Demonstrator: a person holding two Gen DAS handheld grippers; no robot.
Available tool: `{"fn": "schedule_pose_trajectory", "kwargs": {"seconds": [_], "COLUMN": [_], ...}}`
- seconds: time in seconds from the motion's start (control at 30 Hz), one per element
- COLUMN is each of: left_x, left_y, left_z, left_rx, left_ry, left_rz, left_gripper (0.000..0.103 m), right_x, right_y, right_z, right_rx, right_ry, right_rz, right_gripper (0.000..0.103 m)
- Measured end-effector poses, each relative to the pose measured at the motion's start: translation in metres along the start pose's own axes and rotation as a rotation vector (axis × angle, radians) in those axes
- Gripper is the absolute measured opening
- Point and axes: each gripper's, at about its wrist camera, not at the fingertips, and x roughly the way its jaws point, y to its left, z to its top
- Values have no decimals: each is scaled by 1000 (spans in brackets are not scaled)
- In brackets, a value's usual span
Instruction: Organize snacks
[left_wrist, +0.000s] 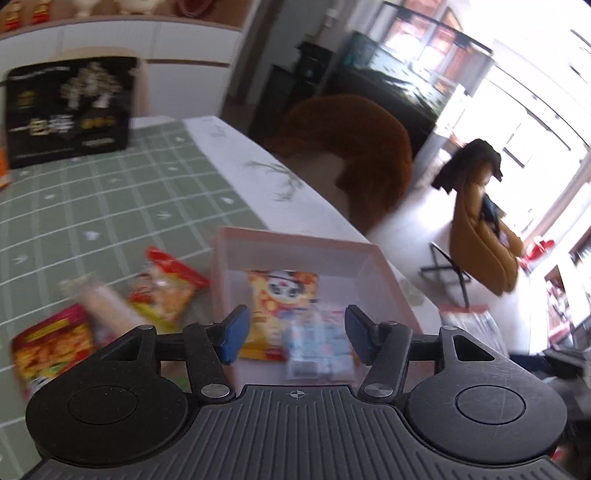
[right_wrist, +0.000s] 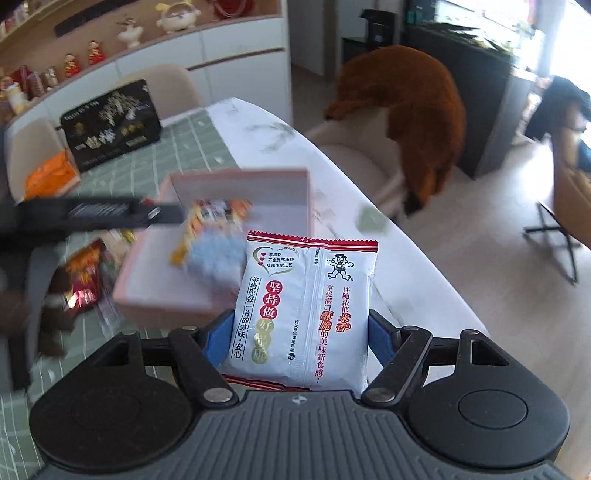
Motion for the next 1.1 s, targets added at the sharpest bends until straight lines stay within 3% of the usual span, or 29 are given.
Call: {"fn": "schedule_pose_trajectory", "kwargs": {"seconds": [0.17,0.27,0.37,0.47,0.67,0.83,0.9,1.03,1.07,1.1], "left_x": [-38,-55,-62,-63,-25,34,54,95,103,110], "left_y": [36,67,103,120,114,109,103,87,83,80], "left_z": [-34,-55,-65,-64,-22,18,29,42,44,44], "left_rx": [-102,-173,-258,-291,-282,-276,-232,-33,7,48], "left_ry": [-4,4,18,25,68,71,51,64,78,100], "left_rz": [72,142,217,243,126,219,261,312,312,305], "left_gripper": [62,62,62,62,62,62,62,62,60,50], "right_x": [50,82,94,88,41,13,8,7,8,9], "right_y": [12,22,30,31,30,17,10,-1,-4,-9], "right_z": [62,85,87,75,18,-29,-46,-71,-75,-77], "right_rx": [21,25,19,29,-19,-41,-29,-46,-45,-38], "right_ry": [-58,-55,-37,-31,-14,15,51,94,104,115], "right_rz": [104,68,69,79,57,-12,-13,-56,-67,-73], "right_gripper": [75,75,75,75,75,75,75,75,75,75]}}
